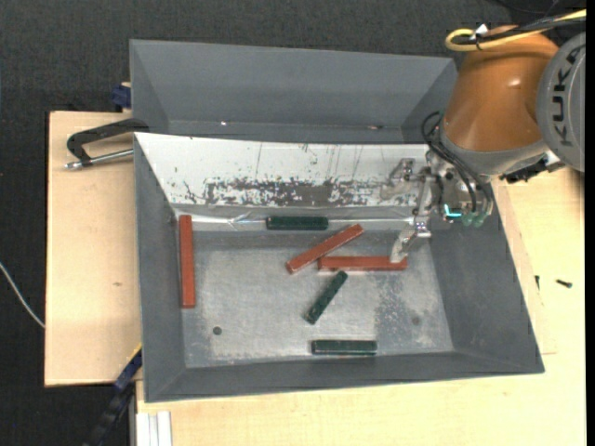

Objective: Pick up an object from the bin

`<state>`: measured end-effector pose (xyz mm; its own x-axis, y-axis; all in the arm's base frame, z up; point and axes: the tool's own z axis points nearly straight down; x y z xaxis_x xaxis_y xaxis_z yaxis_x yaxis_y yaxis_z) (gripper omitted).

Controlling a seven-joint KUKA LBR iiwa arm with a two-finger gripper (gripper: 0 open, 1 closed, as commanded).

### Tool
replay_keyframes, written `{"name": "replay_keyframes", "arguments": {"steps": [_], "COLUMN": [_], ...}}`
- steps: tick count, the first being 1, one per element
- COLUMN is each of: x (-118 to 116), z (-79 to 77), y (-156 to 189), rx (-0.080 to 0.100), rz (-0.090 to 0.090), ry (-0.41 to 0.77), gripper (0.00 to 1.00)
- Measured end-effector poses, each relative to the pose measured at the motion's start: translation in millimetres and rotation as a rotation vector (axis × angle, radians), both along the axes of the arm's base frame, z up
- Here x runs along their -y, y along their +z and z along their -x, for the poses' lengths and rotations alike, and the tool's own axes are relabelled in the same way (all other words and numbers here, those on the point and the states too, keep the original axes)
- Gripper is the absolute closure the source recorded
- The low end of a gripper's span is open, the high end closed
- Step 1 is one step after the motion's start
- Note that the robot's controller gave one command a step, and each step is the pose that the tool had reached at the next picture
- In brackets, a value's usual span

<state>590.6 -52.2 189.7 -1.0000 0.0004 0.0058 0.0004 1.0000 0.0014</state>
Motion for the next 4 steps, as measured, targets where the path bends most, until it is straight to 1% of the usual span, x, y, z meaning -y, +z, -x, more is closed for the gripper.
{"name": "replay_keyframes", "arguments": {"steps": [1, 2, 3, 4], "x": [0, -20, -17, -26], "z": [-1.8, 3.8, 4.9, -2.6], "y": [5, -38, -40, -63], "rx": [0.008, 0.004, 0.007, 0.006], "rz": [0.001, -0.001, 0.000, -0.001], "ry": [0.001, -0.020, -0.003, 0.171], "gripper": [0.00, 0.00, 0.00, 0.00]}}
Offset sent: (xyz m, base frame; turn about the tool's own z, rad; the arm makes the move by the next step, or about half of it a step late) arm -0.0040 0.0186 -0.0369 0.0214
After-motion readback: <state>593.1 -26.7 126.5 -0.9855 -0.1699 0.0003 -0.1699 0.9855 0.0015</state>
